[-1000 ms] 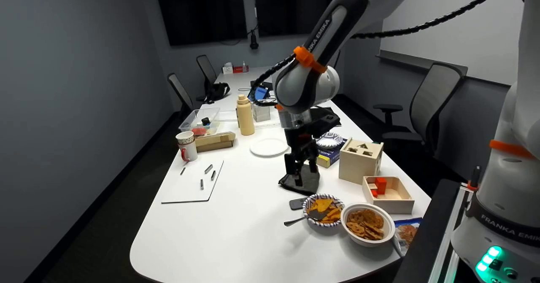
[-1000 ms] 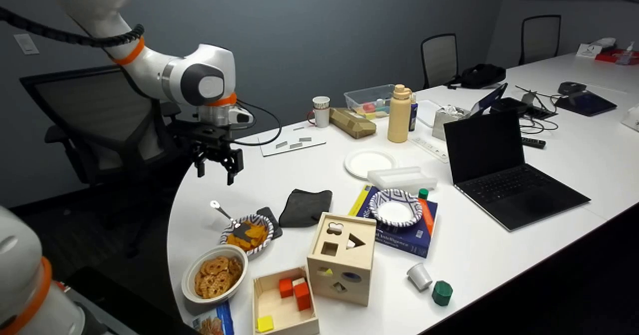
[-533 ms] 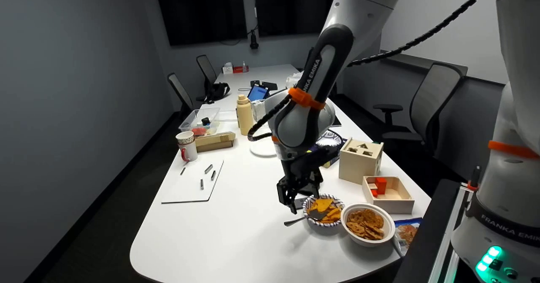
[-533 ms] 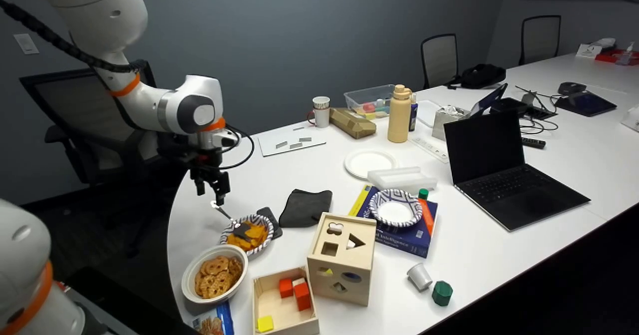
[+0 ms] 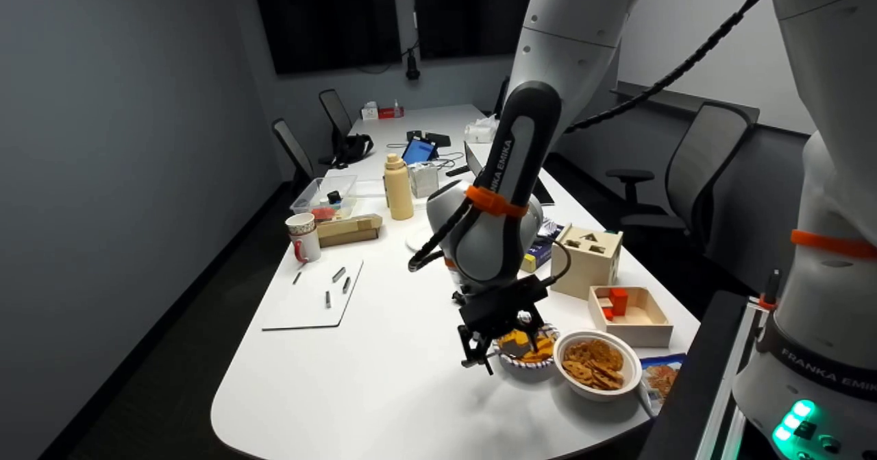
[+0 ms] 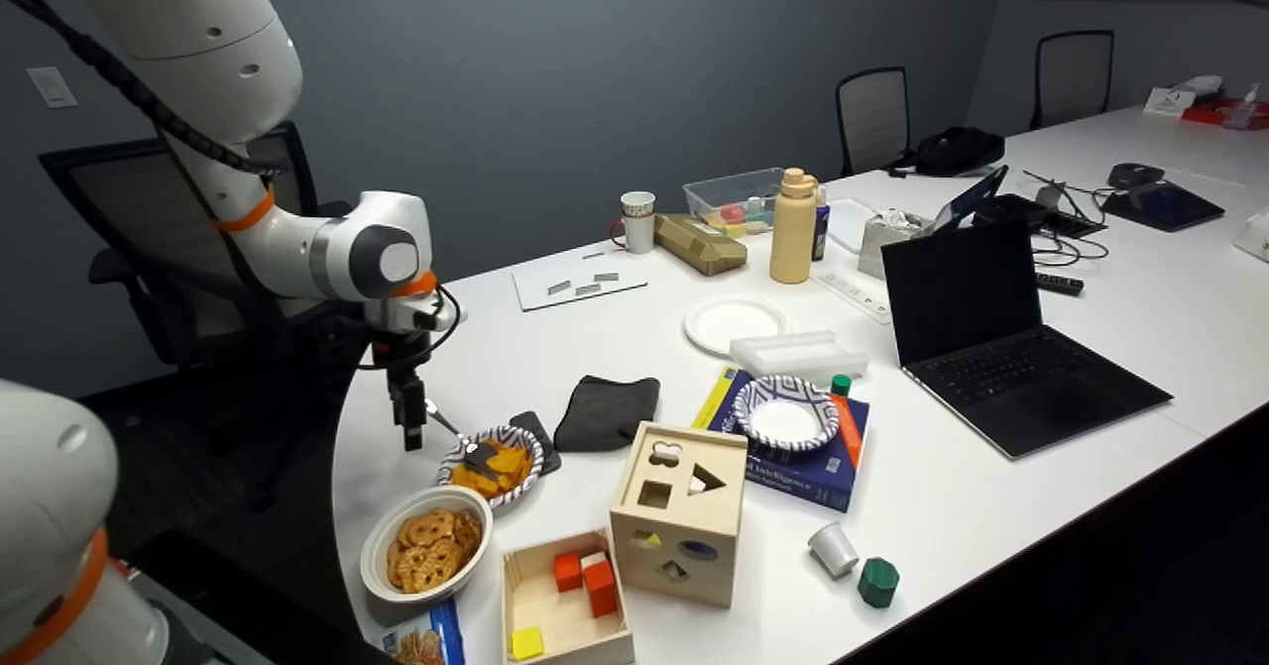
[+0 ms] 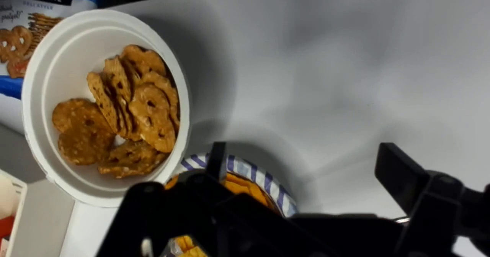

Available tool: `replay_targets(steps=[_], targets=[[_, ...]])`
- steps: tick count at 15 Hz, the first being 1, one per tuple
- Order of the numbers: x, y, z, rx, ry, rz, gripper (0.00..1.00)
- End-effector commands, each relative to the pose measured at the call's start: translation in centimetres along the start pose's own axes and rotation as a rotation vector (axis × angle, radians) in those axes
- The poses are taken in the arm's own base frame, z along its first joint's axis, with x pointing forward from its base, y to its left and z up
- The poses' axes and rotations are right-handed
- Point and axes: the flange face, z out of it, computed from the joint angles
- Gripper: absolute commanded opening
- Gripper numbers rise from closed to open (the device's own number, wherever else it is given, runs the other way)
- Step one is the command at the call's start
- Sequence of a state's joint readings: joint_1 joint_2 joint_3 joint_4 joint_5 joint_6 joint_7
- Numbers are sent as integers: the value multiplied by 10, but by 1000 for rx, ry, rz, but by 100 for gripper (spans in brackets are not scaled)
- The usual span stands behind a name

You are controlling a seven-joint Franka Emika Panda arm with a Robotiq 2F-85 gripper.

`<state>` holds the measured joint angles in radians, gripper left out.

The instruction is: Move the white plate with the blue markings to the right

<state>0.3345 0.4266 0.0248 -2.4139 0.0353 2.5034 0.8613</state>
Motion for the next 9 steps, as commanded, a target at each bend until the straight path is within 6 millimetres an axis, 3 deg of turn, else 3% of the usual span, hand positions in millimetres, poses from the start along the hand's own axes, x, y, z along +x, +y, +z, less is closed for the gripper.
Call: replay_targets(steps=[1, 9], targets=[[7, -4, 13, -48, -2, 58, 100], [19, -3, 24, -134, 45, -42, 100]])
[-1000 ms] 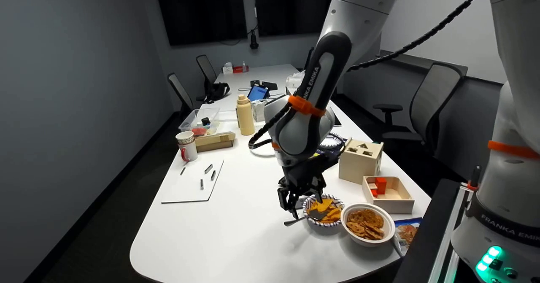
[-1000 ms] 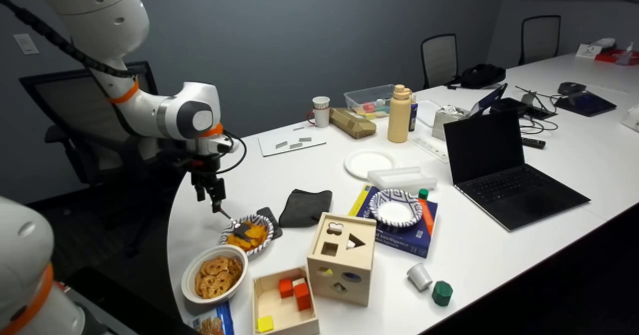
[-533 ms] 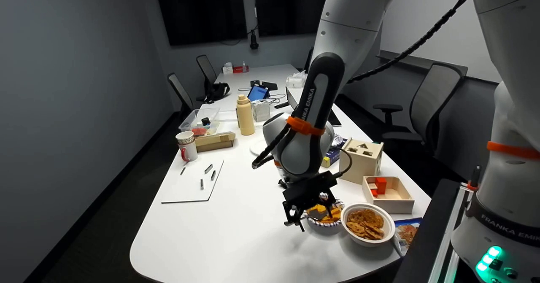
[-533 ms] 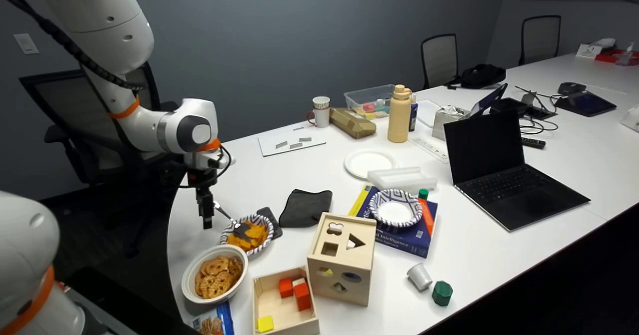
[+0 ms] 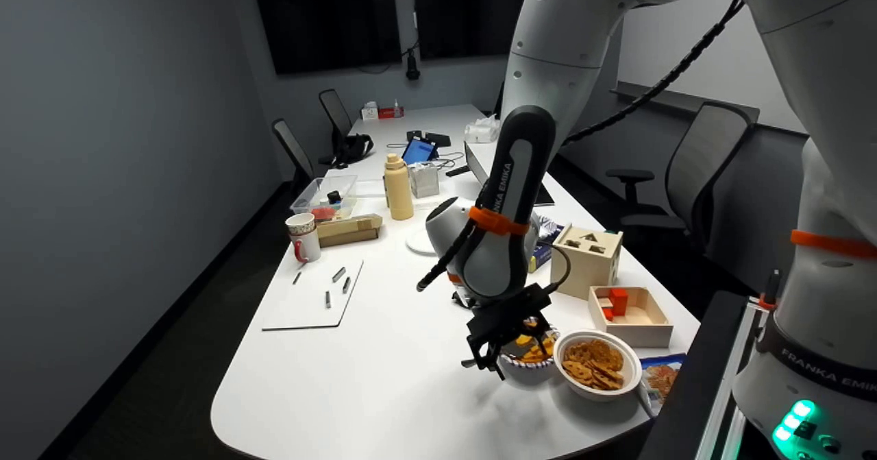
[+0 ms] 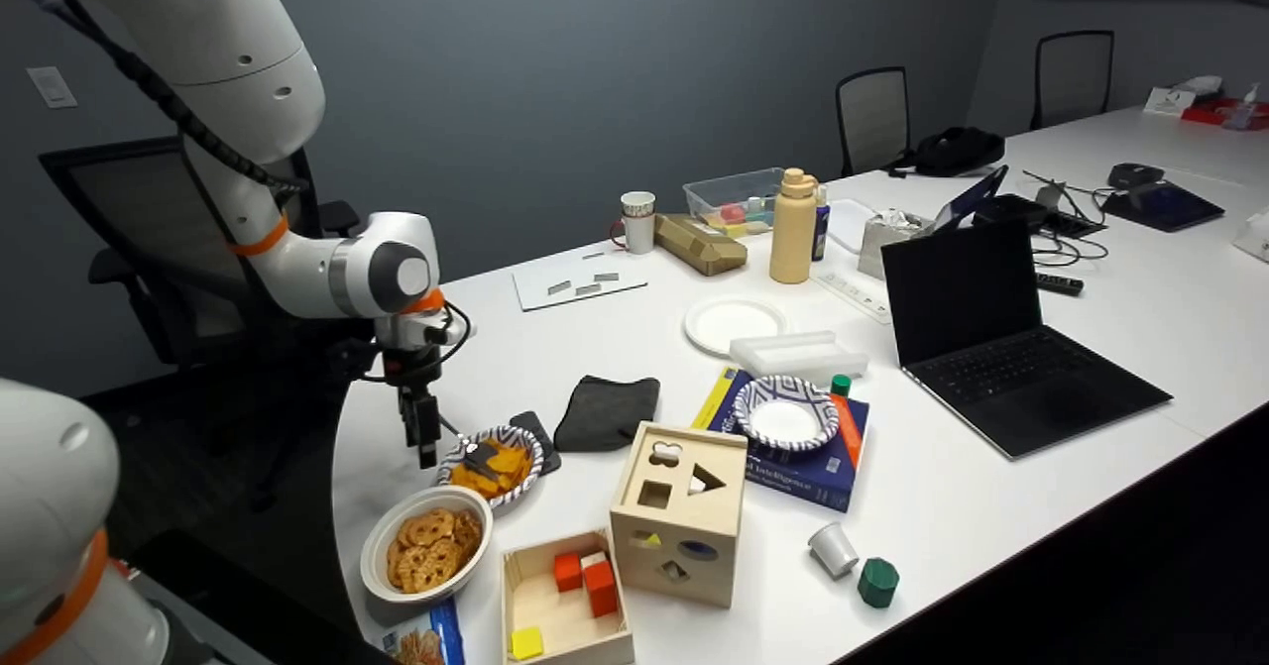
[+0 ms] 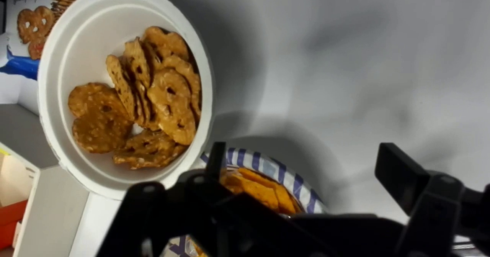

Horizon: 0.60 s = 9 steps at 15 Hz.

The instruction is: Move the white plate with the blue markings to the right

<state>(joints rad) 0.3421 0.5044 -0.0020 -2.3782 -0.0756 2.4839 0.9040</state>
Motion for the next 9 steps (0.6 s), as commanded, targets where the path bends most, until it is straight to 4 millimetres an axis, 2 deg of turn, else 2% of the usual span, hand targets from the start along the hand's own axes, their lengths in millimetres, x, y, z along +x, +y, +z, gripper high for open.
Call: replay_targets(steps=[1, 5, 9], targets=[[12, -6, -4, -48, 45, -13, 100], [27, -6, 0, -73, 51, -27, 100], [26, -10, 10, -93, 18, -27, 100]])
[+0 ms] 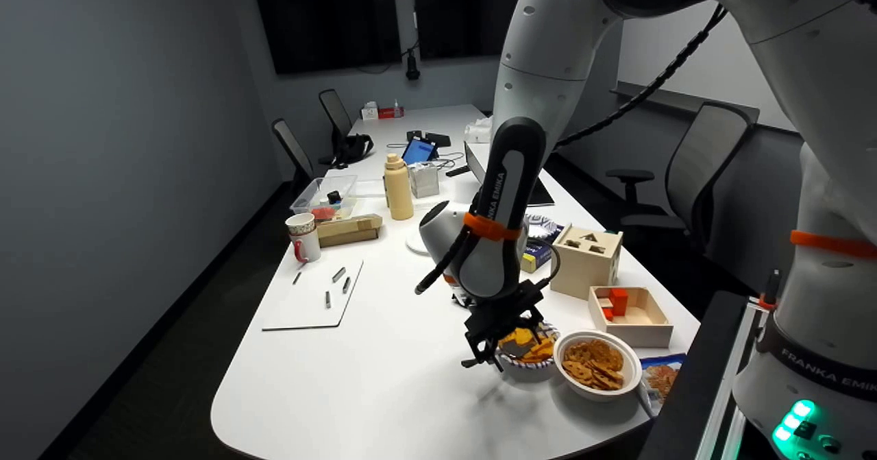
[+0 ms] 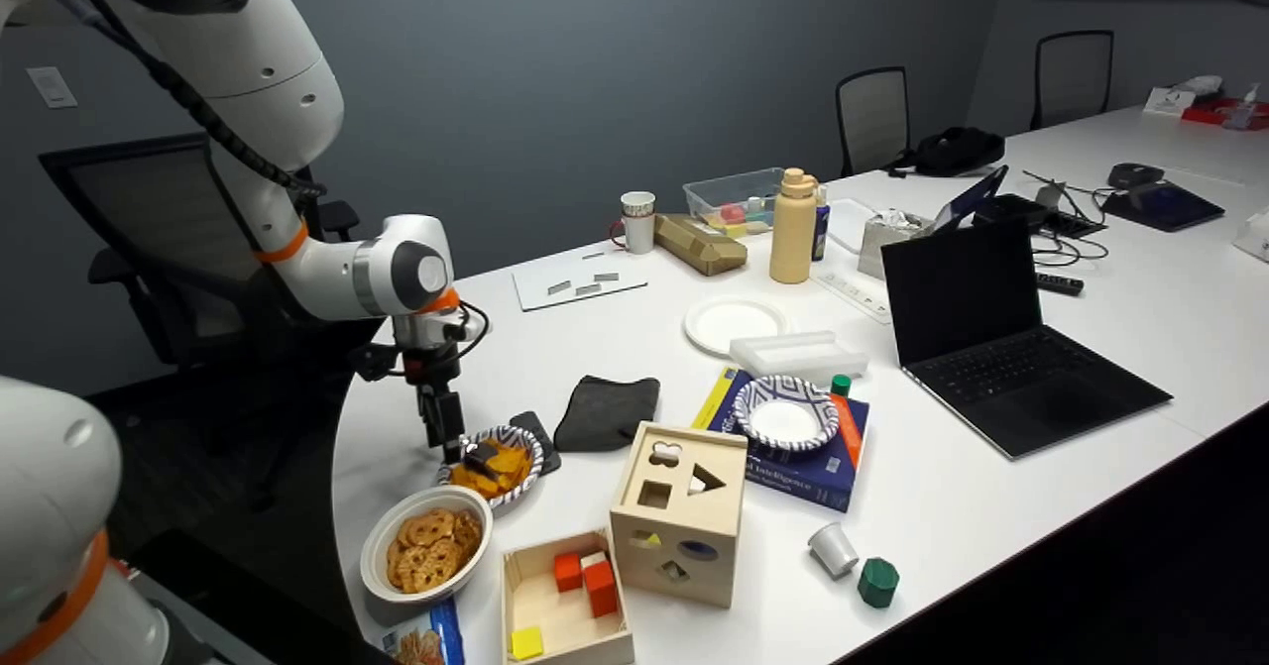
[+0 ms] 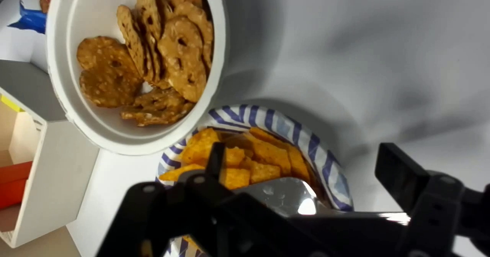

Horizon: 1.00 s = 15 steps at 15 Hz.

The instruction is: Move the white plate with the blue markings to the right

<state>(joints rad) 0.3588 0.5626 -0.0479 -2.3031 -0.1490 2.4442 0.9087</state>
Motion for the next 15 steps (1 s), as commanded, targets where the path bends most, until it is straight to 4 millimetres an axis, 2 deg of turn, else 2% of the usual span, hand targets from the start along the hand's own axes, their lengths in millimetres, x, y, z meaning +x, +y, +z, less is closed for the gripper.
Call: replay_targets(steps=[1, 6, 15], targets=[[1, -8, 7, -42, -17, -4, 100], [9, -10, 16, -53, -8, 20, 100], [19, 7, 19, -59, -8, 71, 100]])
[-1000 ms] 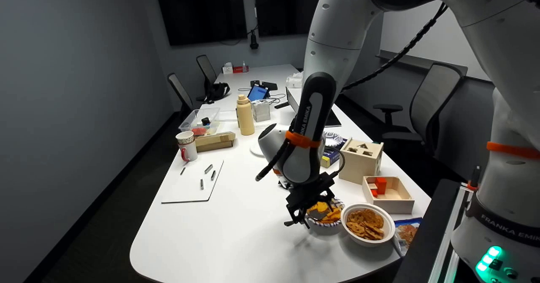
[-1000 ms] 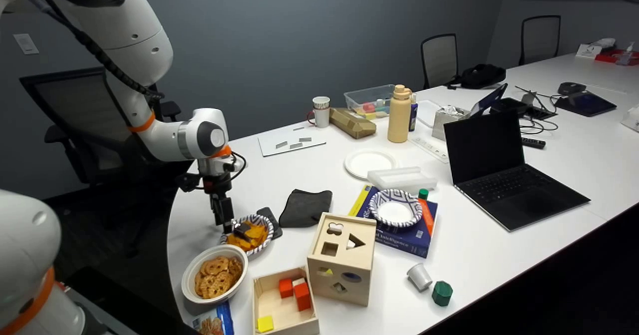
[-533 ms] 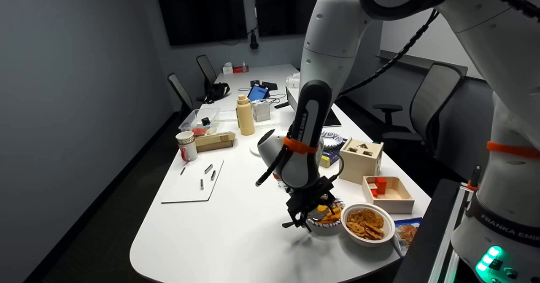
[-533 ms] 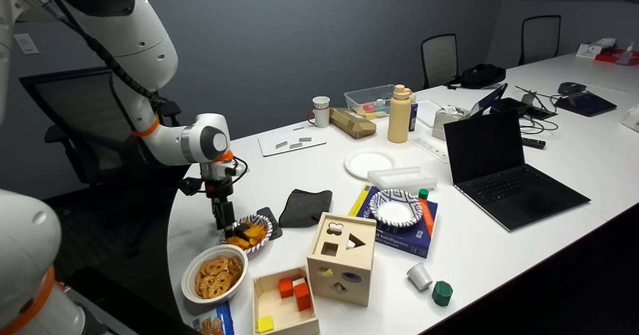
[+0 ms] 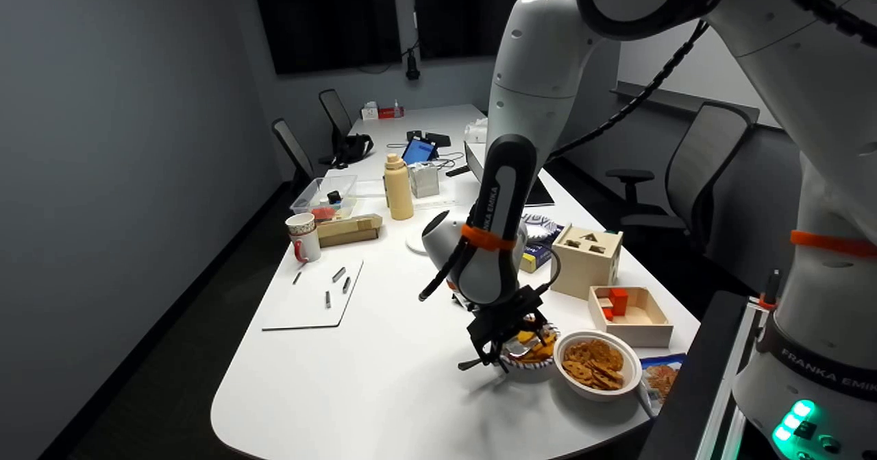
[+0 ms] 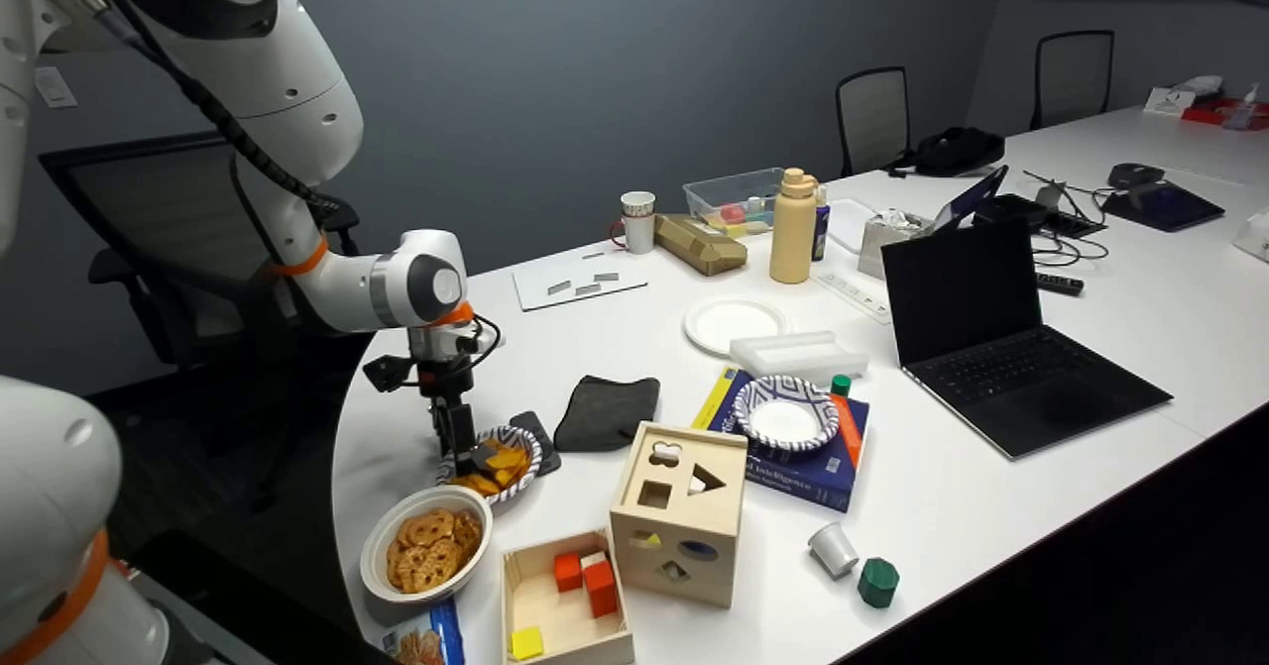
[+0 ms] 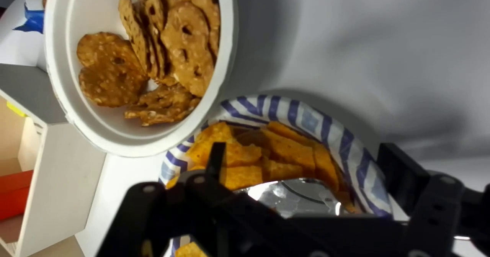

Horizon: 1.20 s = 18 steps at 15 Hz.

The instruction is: Move the white plate with the blue markings to the right

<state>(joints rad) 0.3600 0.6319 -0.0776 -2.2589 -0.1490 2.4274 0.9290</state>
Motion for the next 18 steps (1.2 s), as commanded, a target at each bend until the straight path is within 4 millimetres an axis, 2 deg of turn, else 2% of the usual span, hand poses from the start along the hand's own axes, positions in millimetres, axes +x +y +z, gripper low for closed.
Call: replay_targets(steps=[1, 12, 18], targets=[[5, 6, -2, -20, 14, 31, 100], [32, 36, 4, -2, 15, 85, 100], [54, 54, 7, 8, 30, 104, 100]])
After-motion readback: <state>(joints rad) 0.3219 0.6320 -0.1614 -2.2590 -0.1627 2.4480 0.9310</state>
